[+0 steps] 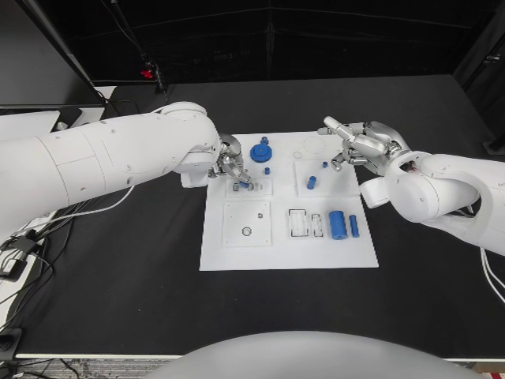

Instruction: Assemble the parts on the task board

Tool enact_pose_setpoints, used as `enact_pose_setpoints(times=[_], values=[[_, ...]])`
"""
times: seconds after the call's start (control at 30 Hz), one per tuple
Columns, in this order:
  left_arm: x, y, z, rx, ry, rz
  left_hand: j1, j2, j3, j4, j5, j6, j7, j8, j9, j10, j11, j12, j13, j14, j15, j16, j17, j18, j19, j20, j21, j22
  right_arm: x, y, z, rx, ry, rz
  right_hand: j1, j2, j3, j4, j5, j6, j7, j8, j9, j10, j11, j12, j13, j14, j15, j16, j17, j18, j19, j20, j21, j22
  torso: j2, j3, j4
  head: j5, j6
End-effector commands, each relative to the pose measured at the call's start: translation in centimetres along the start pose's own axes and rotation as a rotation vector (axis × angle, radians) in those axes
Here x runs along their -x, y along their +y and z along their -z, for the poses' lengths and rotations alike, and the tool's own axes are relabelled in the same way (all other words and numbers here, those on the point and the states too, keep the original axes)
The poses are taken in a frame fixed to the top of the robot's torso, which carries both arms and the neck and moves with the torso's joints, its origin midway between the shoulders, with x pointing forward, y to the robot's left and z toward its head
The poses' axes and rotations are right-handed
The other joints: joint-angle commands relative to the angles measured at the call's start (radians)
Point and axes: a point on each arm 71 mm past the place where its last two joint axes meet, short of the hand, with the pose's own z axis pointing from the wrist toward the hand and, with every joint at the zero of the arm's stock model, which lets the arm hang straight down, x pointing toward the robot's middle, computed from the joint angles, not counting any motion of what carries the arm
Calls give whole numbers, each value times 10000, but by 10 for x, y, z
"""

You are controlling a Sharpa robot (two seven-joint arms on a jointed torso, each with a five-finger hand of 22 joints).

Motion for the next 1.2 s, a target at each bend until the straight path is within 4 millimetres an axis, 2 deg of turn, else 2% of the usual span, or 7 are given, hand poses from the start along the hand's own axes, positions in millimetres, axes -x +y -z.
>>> enact_pose_setpoints(times=[0.03, 0.7, 1.2], values=[[-1, 0, 0, 99, 162, -44, 71, 107, 66, -3, -56, 143, -71, -24, 18, 1063, -51, -64, 2603, 1063, -52, 8, 2634, -65, 1044, 1, 31, 2634, -2, 1, 0, -15, 105, -276, 36, 44, -40, 15, 31, -93, 0, 32, -11, -40, 1, -39, 1118, -51, -24, -39, 861, 190, -46, -20, -66, -18, -4, 6, 4, 3, -11], [0, 5, -1, 389, 255, -62, 93, 103, 143, -9, -123, 144, -73, -34, 43, 1063, -56, -64, 2603, 1063, -57, 8, 2634, -65, 1044, 2, 31, 2634, -4, 1, 0, -57, 198, -547, -27, 114, -81, 60, 7, -76, -12, 61, -6, -47, -8, -43, 1100, -61, -31, -43, 842, 195, -52, -27, -128, -35, -3, 2, -1, -7, -68], [-2, 1, -2, 330, 363, -141, 1, 91, 169, 35, -203, 129, -50, -61, 62, 1063, -38, -64, 2603, 1063, -51, 8, 2634, -65, 1044, 4, 31, 2634, -5, 1, 0, -54, 218, -566, -37, 126, -86, 65, 6, -77, -13, 63, -6, -49, -10, -44, 1096, -63, -32, -44, 839, 198, -61, -29, -147, -43, -1, 0, -2, -17, -107]])
